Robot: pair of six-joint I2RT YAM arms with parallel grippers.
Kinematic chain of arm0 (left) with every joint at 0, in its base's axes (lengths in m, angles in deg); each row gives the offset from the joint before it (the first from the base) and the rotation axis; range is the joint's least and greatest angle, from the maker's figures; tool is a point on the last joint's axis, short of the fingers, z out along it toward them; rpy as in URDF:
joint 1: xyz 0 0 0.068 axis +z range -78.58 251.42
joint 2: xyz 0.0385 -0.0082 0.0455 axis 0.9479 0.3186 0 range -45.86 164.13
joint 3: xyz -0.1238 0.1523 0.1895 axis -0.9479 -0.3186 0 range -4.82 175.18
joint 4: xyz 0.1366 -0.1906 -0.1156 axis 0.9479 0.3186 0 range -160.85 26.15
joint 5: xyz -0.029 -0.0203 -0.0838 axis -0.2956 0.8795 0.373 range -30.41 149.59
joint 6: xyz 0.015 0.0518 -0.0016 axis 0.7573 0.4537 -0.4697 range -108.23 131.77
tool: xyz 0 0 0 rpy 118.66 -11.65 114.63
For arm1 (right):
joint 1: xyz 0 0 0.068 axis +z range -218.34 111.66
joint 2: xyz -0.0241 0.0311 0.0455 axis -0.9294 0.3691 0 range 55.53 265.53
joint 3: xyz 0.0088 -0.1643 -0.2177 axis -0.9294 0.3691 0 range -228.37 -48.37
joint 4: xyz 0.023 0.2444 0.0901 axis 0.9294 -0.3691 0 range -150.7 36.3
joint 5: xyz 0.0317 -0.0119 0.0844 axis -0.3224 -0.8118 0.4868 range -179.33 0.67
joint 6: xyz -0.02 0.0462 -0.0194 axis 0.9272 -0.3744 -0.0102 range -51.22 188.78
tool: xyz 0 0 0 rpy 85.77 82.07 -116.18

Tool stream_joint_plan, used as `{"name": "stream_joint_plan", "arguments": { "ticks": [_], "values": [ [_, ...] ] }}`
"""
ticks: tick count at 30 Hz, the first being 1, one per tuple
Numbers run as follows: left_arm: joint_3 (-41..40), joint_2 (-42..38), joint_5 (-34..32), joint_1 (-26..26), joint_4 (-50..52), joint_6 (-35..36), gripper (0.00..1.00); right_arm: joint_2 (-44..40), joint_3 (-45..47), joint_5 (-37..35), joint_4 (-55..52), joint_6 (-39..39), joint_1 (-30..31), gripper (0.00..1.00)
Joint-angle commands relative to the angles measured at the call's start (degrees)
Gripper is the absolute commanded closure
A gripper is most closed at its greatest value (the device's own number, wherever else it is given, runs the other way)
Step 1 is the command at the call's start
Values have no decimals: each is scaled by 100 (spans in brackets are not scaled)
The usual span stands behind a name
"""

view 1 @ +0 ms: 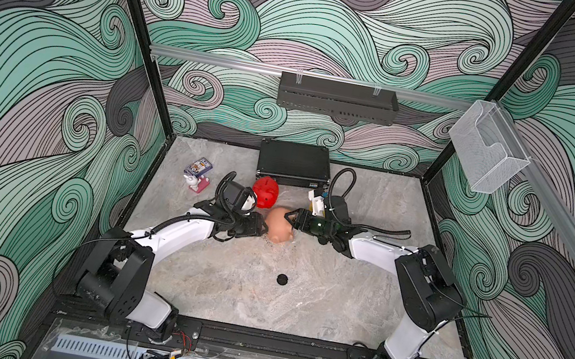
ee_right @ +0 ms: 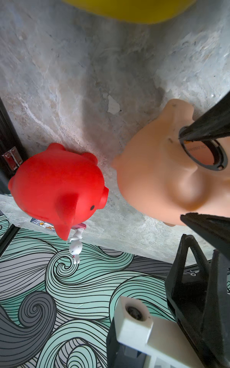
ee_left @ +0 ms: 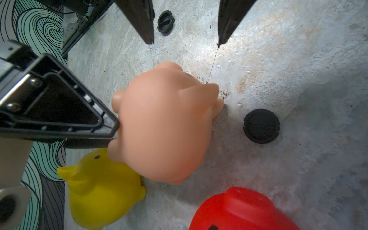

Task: Close piggy banks
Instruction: Turn over the piggy bank at the center of the board.

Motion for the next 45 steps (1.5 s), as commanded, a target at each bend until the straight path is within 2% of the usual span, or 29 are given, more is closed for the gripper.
{"name": "stream_joint_plan", "arguments": {
  "ticks": [1,9,19,32,39,45],
  "values": [
    [16,-204,-36,17,-88,66,44,61,-141,-24,-60,192,30,39],
    [342,258,-158,22,-272,73,38,106,-202,-345,20,127,38,31],
    [405,679,112,14,-538,61,40,249,-156,-460,402,-186,56,32],
    [485,1080,474,-62,-868,-164,44,446,-532,-404,210,-169,116,35],
    [530,1210,291,-99,-834,-168,44,504,-615,-412,185,-96,118,34],
    [724,1401,252,-95,-781,-152,44,588,-444,-598,747,79,115,26]
  ]
}}
